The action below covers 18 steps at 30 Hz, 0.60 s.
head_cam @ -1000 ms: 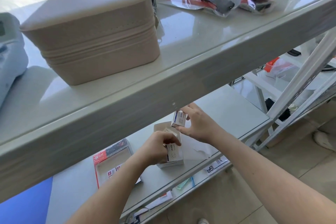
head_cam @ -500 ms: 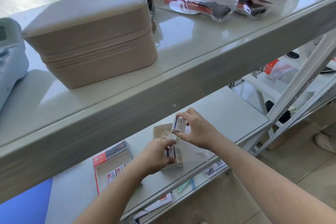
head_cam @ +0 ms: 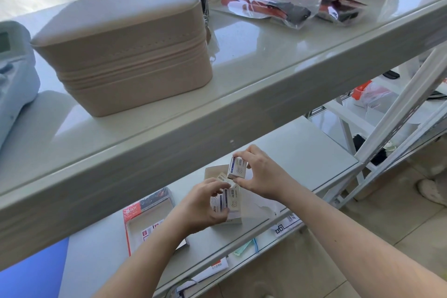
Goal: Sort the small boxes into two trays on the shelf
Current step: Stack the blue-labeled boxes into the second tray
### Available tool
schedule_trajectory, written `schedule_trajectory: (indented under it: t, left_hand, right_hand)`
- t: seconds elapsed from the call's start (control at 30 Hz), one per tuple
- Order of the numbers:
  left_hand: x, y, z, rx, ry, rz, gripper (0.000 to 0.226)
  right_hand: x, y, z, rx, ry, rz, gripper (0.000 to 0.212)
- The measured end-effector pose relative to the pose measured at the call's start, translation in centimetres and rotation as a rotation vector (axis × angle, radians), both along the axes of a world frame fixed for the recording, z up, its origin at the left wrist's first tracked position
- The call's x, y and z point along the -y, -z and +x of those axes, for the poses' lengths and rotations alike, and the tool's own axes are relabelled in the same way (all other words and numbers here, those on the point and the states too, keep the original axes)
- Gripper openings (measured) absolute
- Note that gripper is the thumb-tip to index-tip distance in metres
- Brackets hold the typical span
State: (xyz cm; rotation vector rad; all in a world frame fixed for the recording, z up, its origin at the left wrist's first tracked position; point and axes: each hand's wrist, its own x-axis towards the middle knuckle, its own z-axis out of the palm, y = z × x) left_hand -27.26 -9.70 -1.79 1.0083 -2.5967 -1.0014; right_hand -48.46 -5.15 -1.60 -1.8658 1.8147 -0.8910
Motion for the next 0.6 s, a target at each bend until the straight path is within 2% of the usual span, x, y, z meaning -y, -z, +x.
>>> schedule_trajectory:
  t: [0.1,0.3,0.4,0.5,0.6]
  left_hand:
    - [0.3,-0.3,0.2,0.006,0.020,0.000,0.058]
    - [0.0,0.0,-0.2,0.112,0.059,-0.025,0.050]
    - [0.6,-0.3,-0.1,0.218,0.069,-0.067,0.049]
    - [0.9,-0.5,-0.5,0.305,0.122,-0.120,0.037]
    - [0.7,-0.9,-0.5,0.317,0.116,-0.068,0.026]
  right_hand:
    - [0.1,0.0,0.2,-0.007,-0.006,0.006,0.053]
    - [0.2,0.0,0.5,-0.005,-0.006,0.014,0.055]
    - [0.3,0.1,0.8,-0.009,-0.011,0.023,0.055]
    - [0.4,0.1,1.0,-0.014,-0.016,0.027,0.054]
    - [0.4,0.1,1.1,-0.023,-0.015,0.029,0.053]
